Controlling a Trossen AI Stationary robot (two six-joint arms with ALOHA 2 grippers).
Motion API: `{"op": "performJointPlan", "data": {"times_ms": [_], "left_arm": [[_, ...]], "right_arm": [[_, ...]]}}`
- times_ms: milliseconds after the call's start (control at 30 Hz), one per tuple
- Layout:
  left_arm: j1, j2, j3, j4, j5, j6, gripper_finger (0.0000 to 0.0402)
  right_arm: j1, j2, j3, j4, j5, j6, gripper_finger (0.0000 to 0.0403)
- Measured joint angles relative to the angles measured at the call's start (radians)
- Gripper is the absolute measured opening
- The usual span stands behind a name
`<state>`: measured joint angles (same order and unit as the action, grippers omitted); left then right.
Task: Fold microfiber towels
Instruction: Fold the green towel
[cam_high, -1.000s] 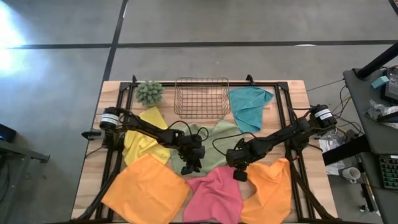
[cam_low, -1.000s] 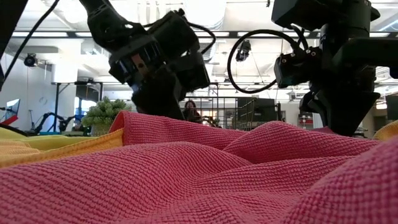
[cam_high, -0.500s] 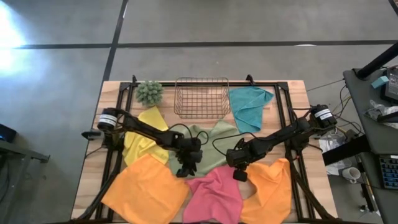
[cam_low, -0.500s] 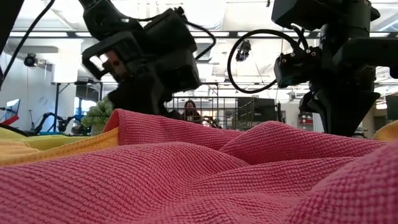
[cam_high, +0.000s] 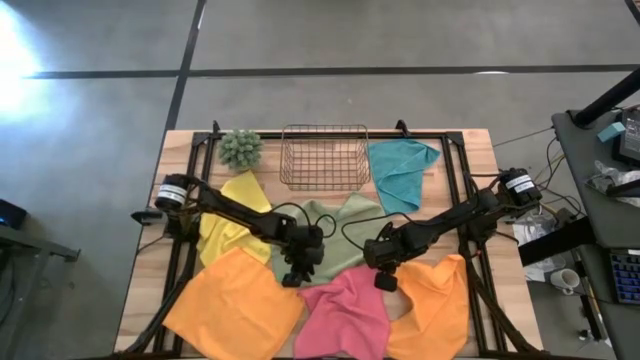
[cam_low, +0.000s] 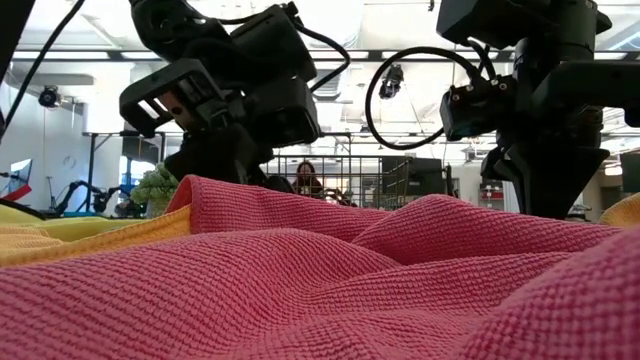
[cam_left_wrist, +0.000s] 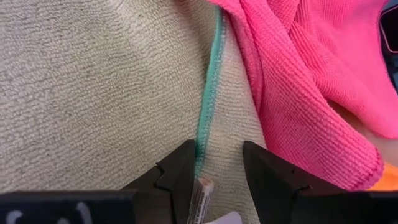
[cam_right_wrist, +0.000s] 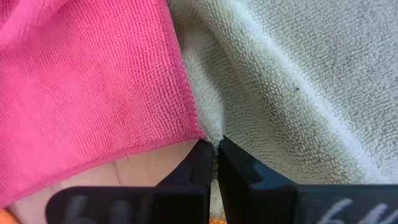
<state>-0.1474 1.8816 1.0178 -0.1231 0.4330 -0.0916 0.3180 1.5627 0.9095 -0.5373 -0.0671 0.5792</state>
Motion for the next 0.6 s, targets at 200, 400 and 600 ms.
{"op": "performJointPlan", "data": {"times_ms": [200,400,600], "left_arm": [[-0.017,-0.003,0.001,0.0,-0.025,-0.004,0.0123],[-0.029,-0.005,0.0,0.0,-0.053,-0.005,0.0076],[-0.029,-0.005,-0.001,-0.014,-0.051,0.001,0.0011]], "right_arm": [[0.0,0.0,0.0,0.0,0.009,0.005,0.0009],[-0.001,0.0,0.0,0.0,0.015,0.015,0.0009],[-0.002,0.0,0.0,0.0,0.016,0.027,0.0009]]}}
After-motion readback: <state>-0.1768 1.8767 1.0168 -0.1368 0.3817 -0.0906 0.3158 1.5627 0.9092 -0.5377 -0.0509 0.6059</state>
